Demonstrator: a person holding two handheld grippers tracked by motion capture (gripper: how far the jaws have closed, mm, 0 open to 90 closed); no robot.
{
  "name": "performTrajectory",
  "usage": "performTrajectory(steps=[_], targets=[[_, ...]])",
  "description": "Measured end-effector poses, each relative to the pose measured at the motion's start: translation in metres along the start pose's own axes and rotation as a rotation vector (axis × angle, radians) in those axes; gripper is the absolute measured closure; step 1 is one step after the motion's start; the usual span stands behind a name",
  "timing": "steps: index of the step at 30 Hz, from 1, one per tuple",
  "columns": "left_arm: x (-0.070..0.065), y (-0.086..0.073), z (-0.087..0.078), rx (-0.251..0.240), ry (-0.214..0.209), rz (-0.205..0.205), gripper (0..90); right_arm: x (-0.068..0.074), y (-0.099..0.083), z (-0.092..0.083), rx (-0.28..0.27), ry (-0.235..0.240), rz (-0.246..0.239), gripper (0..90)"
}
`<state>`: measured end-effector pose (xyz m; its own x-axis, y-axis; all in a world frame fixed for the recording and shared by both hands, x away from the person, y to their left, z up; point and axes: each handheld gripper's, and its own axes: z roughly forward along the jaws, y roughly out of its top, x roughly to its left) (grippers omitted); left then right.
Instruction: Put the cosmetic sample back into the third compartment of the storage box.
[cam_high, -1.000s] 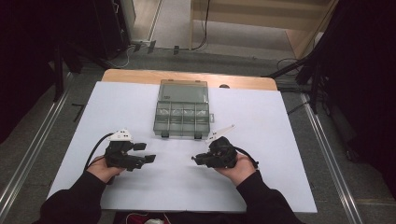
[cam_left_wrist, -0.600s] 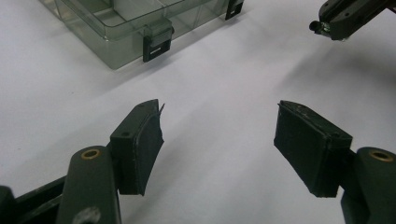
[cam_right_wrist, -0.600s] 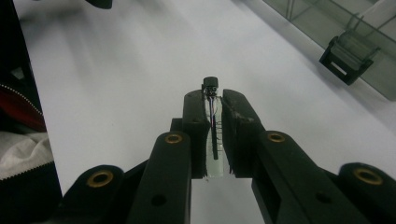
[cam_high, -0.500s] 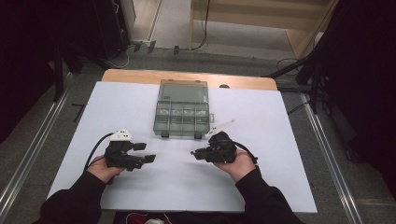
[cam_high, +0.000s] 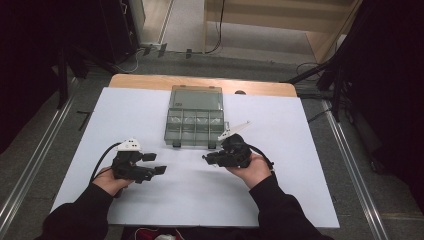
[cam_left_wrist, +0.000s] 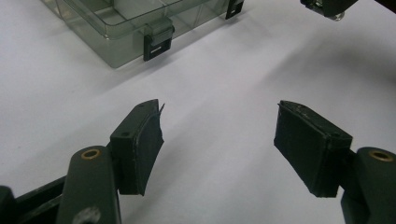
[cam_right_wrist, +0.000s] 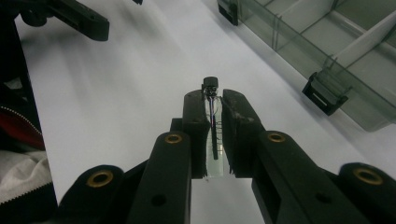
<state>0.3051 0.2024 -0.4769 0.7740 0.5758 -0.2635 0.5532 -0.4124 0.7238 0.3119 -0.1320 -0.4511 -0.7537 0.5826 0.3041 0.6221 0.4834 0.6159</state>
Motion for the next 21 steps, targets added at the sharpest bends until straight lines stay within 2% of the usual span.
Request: performTrajectory(steps=[21], targets=[[0.001,-0.005,-0.005,-0.006,0.016,-0.007,31.7,-0.013,0.029,-0.003,-0.037,-0.014,0.007,81.3]])
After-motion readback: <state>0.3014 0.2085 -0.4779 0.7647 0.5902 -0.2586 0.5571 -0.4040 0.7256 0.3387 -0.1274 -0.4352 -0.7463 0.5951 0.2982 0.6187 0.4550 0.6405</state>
